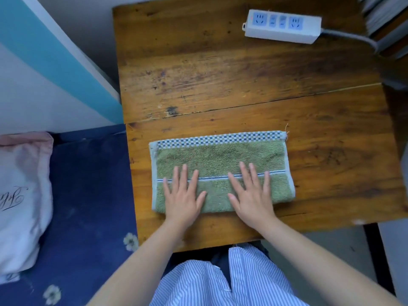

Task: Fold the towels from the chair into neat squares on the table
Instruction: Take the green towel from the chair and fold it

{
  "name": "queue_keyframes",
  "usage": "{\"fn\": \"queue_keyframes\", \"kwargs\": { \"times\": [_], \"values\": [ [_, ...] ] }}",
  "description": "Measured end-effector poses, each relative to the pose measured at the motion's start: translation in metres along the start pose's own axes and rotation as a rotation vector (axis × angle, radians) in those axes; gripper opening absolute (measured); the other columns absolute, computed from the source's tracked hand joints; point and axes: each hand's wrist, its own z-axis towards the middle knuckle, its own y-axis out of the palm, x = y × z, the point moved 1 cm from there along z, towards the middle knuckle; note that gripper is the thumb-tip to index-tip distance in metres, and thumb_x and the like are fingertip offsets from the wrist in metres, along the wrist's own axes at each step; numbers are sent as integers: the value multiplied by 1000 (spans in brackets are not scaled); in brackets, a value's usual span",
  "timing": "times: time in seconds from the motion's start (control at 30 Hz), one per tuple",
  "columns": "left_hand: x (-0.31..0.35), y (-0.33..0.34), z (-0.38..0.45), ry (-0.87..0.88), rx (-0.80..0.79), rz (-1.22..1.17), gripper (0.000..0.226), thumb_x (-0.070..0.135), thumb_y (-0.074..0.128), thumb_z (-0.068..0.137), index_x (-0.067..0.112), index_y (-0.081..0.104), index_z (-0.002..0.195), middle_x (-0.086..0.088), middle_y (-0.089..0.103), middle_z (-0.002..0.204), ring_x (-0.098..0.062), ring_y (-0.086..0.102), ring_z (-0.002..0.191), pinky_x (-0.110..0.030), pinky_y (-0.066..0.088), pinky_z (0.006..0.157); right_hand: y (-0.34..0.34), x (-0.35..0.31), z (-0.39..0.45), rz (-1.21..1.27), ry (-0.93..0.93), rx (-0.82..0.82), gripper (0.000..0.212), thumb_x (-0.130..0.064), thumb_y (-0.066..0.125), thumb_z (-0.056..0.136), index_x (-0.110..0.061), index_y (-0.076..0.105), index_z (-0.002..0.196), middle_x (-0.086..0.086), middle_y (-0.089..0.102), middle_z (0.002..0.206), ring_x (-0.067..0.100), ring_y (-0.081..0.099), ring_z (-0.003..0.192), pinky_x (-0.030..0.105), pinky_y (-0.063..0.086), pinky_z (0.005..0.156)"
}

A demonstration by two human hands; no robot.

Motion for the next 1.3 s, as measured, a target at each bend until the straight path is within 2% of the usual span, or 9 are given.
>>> {"fn": "queue_keyframes", "kwargs": {
  "times": [0.1,0.17,0.3,0.47,0.6,0.93,1.1,1.2,1.3],
  "values": [
    [-14,5,-6,-103,-48,13,80,61,-5,90,24,57,126,-17,53,135,-43,40,129,-54,24,104,9,14,-5,-2,53,-65,54,-49,34,80,-29,50,127,12,48,139,26,30,128,41,-11,112],
    [-23,0,-9,-181,-82,-26,83,71,-9,81,32,31,142,-17,23,153,-43,17,141,-61,14,110,8,25,-4,1,104,-53,55,-49,32,81,-28,46,129,11,40,141,31,37,130,41,-3,110],
    [-35,0,-16,-269,-57,-47,67,61,20,91,34,-3,147,-11,-18,156,-35,-18,143,-54,-5,114,3,48,-9,121,259,-86,73,-54,8,78,-25,30,142,12,16,154,31,16,143,50,3,114],
    [-21,-11,-16,-309,-34,-113,65,57,21,93,31,-1,148,-12,-16,156,-33,-19,143,-57,-6,113,-3,66,-20,307,420,-50,80,-55,10,78,-14,17,146,15,2,156,30,1,145,47,2,116],
    [18,-33,3,-126,78,-122,65,52,23,96,27,-6,148,-6,-24,154,-24,-28,139,-50,-13,113,-14,61,-24,439,590,52,63,-28,49,91,-2,25,142,20,29,147,36,25,135,45,25,108],
    [53,-21,38,3,-21,-5,68,53,16,96,20,-15,147,-4,-23,155,-21,-23,143,-49,-13,114,-9,48,-21,563,829,49,43,-23,56,88,2,49,122,22,54,122,36,45,118,41,35,97],
    [52,-22,38,21,-3,-22,68,53,18,96,20,-12,148,-3,-20,156,-21,-20,144,-49,-12,115,-19,46,-13,612,812,25,25,-17,55,86,2,59,101,19,56,116,33,41,117,38,31,96],
    [42,-23,34,57,48,-50,65,52,20,96,22,-6,149,-2,-14,157,-18,-14,145,-43,-7,117,-36,47,-12,731,741,75,14,-11,57,83,-1,55,73,17,53,102,32,46,104,31,31,80],
    [19,-24,24,1,122,-122,62,47,21,97,20,1,149,-3,-7,158,-18,-8,146,-38,-3,118,-61,33,-10,865,588,156,10,-7,57,81,1,59,75,6,47,94,22,46,87,19,24,64]
  ]
}}
